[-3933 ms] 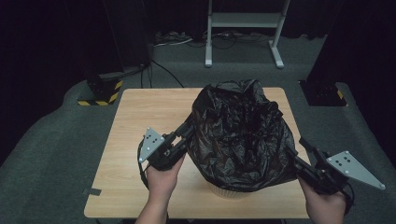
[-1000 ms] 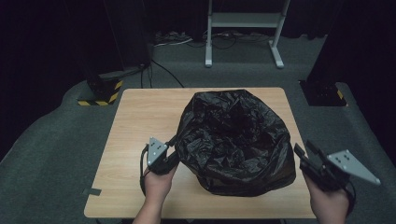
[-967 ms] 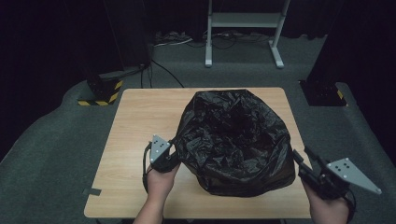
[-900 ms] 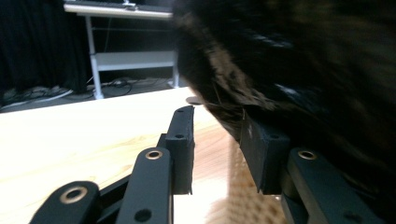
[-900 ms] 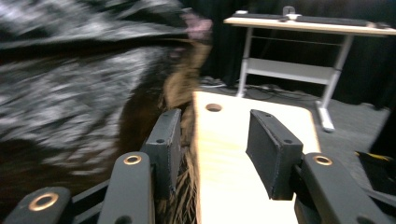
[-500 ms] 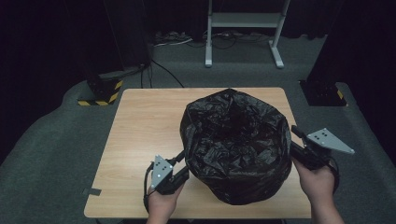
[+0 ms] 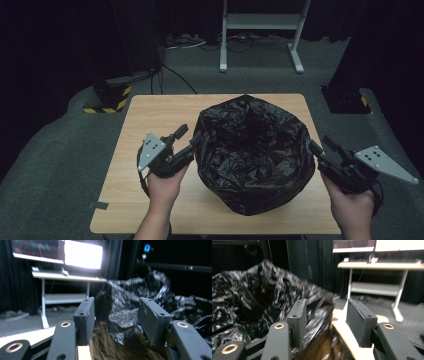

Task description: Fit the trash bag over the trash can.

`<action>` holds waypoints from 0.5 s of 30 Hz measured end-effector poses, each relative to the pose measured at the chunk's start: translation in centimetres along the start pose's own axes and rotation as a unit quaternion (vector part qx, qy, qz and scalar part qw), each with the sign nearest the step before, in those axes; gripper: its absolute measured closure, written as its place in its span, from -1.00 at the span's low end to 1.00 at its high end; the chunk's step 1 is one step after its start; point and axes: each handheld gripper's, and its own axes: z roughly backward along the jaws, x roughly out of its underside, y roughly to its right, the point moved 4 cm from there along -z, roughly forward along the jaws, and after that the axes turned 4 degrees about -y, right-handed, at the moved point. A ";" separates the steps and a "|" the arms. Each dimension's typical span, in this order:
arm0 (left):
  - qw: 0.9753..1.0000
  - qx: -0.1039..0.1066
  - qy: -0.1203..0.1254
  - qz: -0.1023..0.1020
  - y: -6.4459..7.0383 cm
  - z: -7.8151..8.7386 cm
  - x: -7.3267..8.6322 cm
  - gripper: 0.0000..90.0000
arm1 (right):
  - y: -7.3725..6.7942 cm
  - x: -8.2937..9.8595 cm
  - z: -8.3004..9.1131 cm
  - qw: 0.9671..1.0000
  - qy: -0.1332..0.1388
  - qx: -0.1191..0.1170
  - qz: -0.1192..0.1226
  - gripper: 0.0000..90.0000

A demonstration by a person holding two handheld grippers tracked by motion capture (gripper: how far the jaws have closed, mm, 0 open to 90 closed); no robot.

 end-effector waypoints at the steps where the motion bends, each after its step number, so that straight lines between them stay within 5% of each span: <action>1: 1.000 0.000 -0.010 0.002 -0.1 -0.5 0.6 0.23 | 0.0 0.6 -0.7 1.000 -0.020 -0.007 -0.014 0.14; 4: 1.000 0.014 -0.001 0.016 -0.1 -0.5 0.8 0.48 | 0.0 1.0 -0.9 1.000 -0.020 -0.013 -0.020 0.29; 5: 1.000 0.012 -0.001 0.008 0.1 -0.4 0.8 0.62 | -0.2 0.9 -0.7 0.999 -0.019 -0.020 -0.016 0.62; 6: 1.000 0.012 -0.001 0.008 0.1 -0.4 0.8 0.74 | -0.2 0.9 -0.7 0.999 -0.019 -0.020 -0.016 0.62; 7: 1.000 0.010 -0.005 0.007 0.2 -0.6 0.6 0.84 | -0.6 0.8 -0.5 1.000 -0.019 -0.011 0.006 0.94; 8: 1.000 0.010 -0.005 0.007 0.2 -0.6 0.6 0.98 | -0.6 0.8 -0.5 1.000 -0.019 -0.011 0.006 0.94; 15: 1.000 -0.021 -0.015 0.003 -0.6 -0.6 1.2 1.00 | 0.7 1.4 -0.5 0.999 -0.036 0.010 0.008 1.00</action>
